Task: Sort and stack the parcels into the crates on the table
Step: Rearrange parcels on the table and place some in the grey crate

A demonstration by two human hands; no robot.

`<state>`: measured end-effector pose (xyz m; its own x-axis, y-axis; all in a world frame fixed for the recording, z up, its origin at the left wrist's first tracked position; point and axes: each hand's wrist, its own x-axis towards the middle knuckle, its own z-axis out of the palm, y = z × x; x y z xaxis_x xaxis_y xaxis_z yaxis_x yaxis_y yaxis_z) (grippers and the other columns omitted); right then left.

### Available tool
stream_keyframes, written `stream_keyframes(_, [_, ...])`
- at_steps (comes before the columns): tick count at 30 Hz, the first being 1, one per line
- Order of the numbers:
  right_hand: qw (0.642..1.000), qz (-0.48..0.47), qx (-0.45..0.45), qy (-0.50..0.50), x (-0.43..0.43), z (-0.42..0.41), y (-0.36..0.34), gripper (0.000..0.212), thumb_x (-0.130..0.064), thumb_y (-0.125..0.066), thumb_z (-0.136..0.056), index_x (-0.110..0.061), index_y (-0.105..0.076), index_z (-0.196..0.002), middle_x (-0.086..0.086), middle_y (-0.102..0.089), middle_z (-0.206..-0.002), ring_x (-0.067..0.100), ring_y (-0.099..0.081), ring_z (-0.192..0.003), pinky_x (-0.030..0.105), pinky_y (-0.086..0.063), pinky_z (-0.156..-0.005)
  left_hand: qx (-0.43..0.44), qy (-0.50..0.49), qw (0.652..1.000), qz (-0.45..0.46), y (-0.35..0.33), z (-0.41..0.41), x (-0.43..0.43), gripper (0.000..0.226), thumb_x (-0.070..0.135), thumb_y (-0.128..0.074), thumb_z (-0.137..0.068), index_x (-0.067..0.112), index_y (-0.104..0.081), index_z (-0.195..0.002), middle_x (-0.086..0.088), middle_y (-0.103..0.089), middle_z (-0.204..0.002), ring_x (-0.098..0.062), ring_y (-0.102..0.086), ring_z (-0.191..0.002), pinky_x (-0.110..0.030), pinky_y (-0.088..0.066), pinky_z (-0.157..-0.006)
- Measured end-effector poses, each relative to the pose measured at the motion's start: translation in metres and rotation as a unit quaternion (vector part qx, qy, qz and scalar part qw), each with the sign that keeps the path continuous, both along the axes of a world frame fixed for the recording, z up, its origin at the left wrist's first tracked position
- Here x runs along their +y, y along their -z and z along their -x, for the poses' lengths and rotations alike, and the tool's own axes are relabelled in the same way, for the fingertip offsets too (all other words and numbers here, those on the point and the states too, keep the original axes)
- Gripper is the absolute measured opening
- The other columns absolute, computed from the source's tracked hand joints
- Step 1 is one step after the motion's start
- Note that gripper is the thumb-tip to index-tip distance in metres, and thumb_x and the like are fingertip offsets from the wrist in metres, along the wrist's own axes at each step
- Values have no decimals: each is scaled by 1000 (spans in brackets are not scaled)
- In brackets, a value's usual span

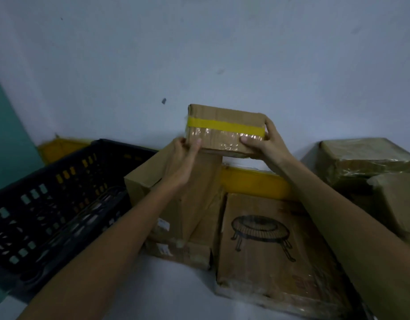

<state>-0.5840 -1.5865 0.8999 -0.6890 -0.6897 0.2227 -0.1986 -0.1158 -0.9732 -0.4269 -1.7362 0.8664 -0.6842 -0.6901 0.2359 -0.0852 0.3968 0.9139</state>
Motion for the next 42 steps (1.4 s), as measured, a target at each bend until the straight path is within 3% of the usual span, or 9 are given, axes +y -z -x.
stream_keyframes(2, [999,29,20,25,-17,-12,5,81,-10,-80,-71,-26,-33,-134,5,-51,-126,19,-59,-105,32,-58,-78,-18,-32,999,25,2,-7,-17,61,62,-29,-91,16,-36,-128,-5,-51,-122,-26,-51,-113,-36,-39,-87])
stream_keyframes(5, [987,2,143,76,-40,-29,16,80,-9,-80,-71,-22,-29,-132,-1,-43,-132,7,-52,-107,19,-54,-77,-80,-63,989,110,11,-17,-40,80,77,-21,-82,18,-41,-133,-7,-49,-134,-30,-43,-125,-51,-31,-105])
stream_keyframes(7, [974,-40,201,98,-53,-34,31,85,-13,-83,-68,-19,-29,-133,-3,-44,-133,9,-47,-114,26,-53,-87,-174,-62,968,172,21,-24,-56,95,87,-19,-72,18,-42,-134,-9,-45,-139,-34,-36,-132,-59,-24,-108])
stream_keyframes(11, [954,-73,254,143,-76,-38,51,88,-21,-85,-66,-17,-29,-134,4,-45,-136,23,-48,-121,39,-49,-96,-355,-47,889,287,35,-39,-68,88,75,-36,-80,24,-14,-149,-5,-13,-157,-35,-6,-144,-64,-2,-111])
stream_keyframes(16, [940,-99,266,191,-100,-39,56,92,-22,-83,-69,-14,-24,-140,8,-35,-143,25,-39,-129,37,-42,-102,-389,-41,867,310,33,-36,-59,80,70,-32,-84,19,-24,-145,-8,-15,-156,-36,-10,-142,-63,-15,-109])
stream_keyframes(26, [908,-185,286,244,-120,-28,56,93,-39,-78,-72,-24,-19,-142,1,-39,-145,29,-45,-126,46,-47,-90,-384,-105,867,301,41,-22,-41,66,55,-31,-90,15,-28,-143,-13,-19,-154,-39,-10,-141,-64,-14,-107])
stream_keyframes(32, [891,-255,320,198,-108,-25,39,96,-52,-74,-71,-24,-18,-144,2,-25,-151,32,-29,-133,55,-35,-100,-403,-72,853,323,29,-26,-46,65,55,-35,-91,12,-33,-140,-15,-23,-152,-39,-10,-142,-62,-9,-110])
stream_keyframes(36, [883,-227,361,195,-69,-27,21,87,-43,-70,-80,-22,-20,-148,0,-26,-154,29,-30,-137,49,-35,-104,-265,-61,878,394,7,-21,-28,49,46,-47,-88,15,-51,-125,-10,-40,-141,-31,-28,-135,-49,-21,-112])
stream_keyframes(42, [862,-226,362,274,30,-19,-15,75,-26,-65,-86,-21,-22,-148,0,-26,-155,23,-27,-140,41,-29,-111,-102,54,896,428,-26,17,60,48,38,-50,-89,18,-48,-133,-5,-27,-153,-25,-18,-141,-43,-18,-113])
